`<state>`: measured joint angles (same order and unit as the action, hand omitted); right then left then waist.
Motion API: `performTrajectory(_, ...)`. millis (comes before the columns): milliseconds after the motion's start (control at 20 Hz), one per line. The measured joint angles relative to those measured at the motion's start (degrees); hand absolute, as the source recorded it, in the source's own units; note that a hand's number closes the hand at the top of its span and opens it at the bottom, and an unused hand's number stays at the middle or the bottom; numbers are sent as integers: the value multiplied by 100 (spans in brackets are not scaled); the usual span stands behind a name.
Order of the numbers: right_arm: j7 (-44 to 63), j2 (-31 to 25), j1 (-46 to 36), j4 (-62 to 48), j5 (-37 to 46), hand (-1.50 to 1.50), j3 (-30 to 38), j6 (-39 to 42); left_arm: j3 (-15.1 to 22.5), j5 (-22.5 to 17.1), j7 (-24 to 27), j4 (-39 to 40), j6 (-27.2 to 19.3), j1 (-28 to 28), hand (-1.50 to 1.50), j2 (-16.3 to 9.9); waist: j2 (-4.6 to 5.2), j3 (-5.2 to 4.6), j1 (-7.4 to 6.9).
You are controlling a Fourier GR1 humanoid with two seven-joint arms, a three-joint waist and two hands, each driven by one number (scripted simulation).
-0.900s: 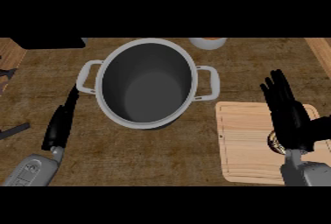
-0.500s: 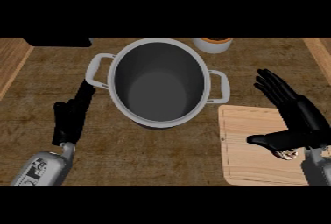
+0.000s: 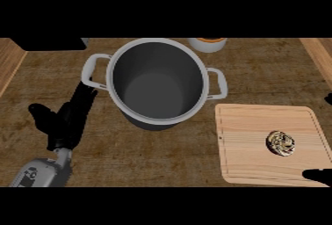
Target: Pick the cupcake from the cutting board and place it in the pot
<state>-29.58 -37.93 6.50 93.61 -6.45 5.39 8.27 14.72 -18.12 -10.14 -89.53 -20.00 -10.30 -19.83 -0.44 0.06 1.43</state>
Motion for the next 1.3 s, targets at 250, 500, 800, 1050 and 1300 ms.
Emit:
performTrajectory(250,-167,-1018,576,107,312,-150,719,408,-68,-56,-198,-308,37,73,0,-67,5,-8,-6)
performTrajectory(500,382,-1746,946,613,539,-150,1092,876,-89,-43,-308,-557,85,229,0,-103,13,-13,-43)
performTrajectory(800,1535,-2154,1064,1140,656,-150,1204,1449,-112,20,-510,-678,127,189,0,-68,29,-14,-90)
performTrajectory(1050,2472,-2048,820,1395,796,-150,989,1777,-101,166,-589,-751,114,200,0,89,38,-13,-132)
performTrajectory(1300,3039,-1792,332,1181,1135,-150,559,2003,-192,237,-516,-627,280,186,0,210,48,-10,-161)
